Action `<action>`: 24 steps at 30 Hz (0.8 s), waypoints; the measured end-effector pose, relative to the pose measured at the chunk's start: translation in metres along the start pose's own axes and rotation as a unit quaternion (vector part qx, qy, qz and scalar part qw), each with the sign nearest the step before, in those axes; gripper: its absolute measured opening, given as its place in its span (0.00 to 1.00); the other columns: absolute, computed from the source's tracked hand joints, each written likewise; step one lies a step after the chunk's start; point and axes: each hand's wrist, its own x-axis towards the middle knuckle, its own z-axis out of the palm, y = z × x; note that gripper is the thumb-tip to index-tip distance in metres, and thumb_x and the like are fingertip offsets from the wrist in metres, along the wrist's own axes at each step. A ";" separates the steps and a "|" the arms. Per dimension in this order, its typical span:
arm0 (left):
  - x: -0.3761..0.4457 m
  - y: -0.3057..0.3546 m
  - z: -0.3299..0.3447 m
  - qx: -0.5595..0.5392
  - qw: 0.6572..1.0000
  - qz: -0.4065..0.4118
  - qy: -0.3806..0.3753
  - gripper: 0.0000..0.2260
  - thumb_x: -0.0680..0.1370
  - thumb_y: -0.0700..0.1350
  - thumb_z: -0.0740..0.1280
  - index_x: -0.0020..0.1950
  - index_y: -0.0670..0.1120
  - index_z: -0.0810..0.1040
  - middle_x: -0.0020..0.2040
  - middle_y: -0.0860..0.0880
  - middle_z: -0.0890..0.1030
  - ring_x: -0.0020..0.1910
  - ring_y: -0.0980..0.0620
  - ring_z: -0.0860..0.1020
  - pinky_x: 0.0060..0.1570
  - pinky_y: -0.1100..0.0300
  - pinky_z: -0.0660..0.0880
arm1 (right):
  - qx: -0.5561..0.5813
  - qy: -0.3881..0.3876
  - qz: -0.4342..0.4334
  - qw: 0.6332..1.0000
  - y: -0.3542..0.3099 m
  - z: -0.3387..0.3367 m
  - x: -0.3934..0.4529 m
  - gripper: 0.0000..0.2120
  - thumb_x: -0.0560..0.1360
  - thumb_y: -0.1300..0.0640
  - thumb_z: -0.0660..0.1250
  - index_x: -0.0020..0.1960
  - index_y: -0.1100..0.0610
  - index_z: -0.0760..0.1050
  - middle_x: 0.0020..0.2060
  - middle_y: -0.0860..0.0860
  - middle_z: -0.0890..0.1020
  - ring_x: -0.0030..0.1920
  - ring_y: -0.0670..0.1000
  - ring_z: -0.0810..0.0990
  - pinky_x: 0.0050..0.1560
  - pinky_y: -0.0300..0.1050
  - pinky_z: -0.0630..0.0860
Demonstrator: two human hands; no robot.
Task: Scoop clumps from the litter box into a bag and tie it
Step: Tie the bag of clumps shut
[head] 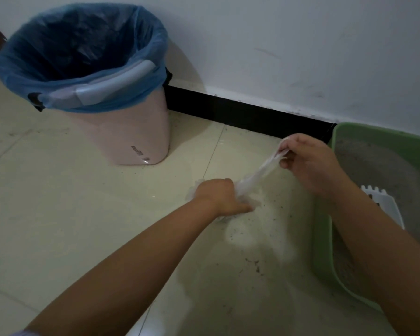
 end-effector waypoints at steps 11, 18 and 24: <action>0.007 -0.012 0.001 -0.273 0.962 0.002 0.022 0.20 0.82 0.48 0.54 0.50 0.37 0.80 0.44 0.41 0.79 0.42 0.47 0.75 0.45 0.59 0.69 | -0.510 -0.187 0.114 0.832 0.039 0.006 -0.013 0.19 0.79 0.57 0.58 0.69 0.59 0.65 0.57 0.55 0.76 0.56 0.52 0.75 0.52 0.37 0.69; -0.016 -0.042 0.000 -0.512 0.853 0.068 -0.080 0.17 0.82 0.39 0.55 0.36 0.43 0.75 0.22 0.54 0.74 0.22 0.61 0.70 0.26 0.71 0.68 | -0.614 -0.227 0.014 0.755 0.014 0.019 -0.023 0.14 0.81 0.55 0.51 0.41 0.57 0.68 0.29 0.46 0.66 0.31 0.44 0.64 0.34 0.33 0.61; -0.023 -0.050 0.000 -0.479 0.873 0.085 -0.031 0.15 0.79 0.36 0.59 0.35 0.46 0.77 0.26 0.57 0.78 0.28 0.64 0.74 0.35 0.74 0.71 | -0.557 -0.277 0.024 0.783 0.007 0.018 -0.047 0.18 0.80 0.56 0.53 0.32 0.48 0.64 0.28 0.45 0.67 0.29 0.43 0.65 0.33 0.34 0.64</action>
